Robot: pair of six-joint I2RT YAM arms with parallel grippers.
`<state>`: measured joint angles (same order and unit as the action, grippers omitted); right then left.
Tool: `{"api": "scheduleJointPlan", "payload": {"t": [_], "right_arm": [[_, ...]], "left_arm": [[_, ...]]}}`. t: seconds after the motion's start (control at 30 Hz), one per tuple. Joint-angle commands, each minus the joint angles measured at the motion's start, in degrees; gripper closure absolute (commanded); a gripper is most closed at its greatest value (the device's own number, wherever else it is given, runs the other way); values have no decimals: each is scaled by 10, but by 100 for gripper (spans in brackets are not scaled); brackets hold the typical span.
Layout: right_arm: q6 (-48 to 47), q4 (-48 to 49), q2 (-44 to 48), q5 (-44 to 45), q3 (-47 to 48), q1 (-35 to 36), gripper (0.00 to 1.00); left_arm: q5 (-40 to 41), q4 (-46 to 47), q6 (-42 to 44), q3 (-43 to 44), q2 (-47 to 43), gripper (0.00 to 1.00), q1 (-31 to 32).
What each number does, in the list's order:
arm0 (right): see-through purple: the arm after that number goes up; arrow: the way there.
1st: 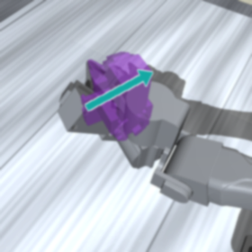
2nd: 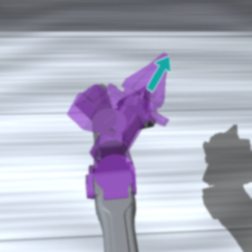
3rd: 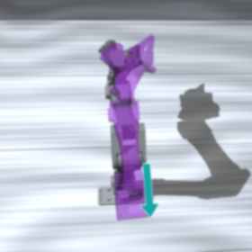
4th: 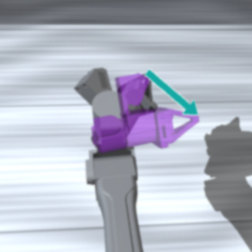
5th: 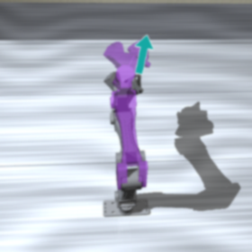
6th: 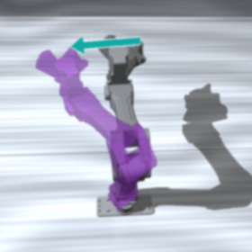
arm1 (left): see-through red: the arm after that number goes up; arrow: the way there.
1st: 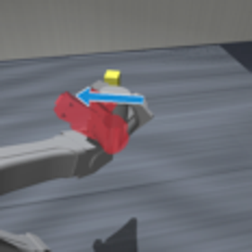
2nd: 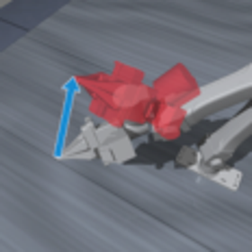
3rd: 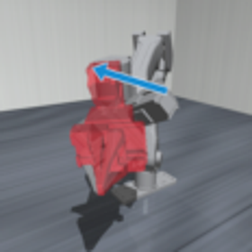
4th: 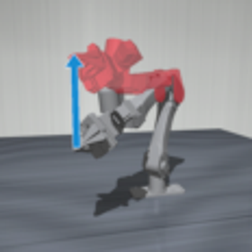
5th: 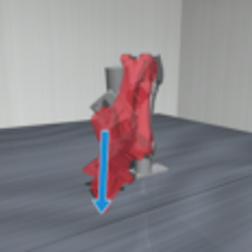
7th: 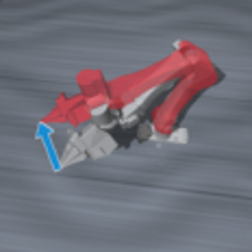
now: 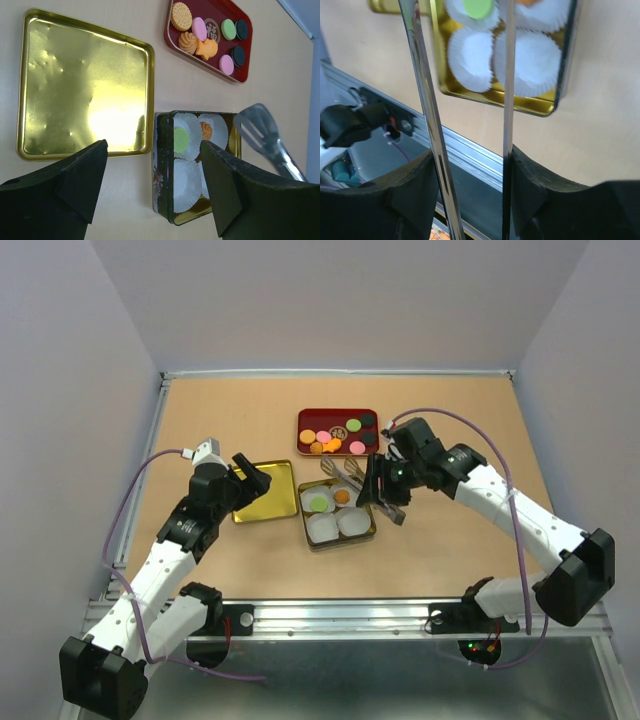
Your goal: Pack the cookies
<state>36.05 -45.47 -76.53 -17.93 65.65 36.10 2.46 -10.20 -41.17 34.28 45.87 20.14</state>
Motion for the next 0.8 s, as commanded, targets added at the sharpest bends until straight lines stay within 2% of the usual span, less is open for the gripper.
{"api": "scheduleJointPlan", "payload": {"t": [0.0,0.17,0.4,0.77], "right_arm": [[3,-12,17,-3,97,5,46],[-7,-17,-40,25,143,4,56],[-28,-23,-163,109,218,0,56],[-26,-30,-317,114,323,-33,56]], "left_arm": [[8,12,7,-6,-8,15,1],[4,18,4,-9,-5,15,1],[10,15,8,-12,-17,15,1],[5,29,20,-33,-17,14,1]]}}
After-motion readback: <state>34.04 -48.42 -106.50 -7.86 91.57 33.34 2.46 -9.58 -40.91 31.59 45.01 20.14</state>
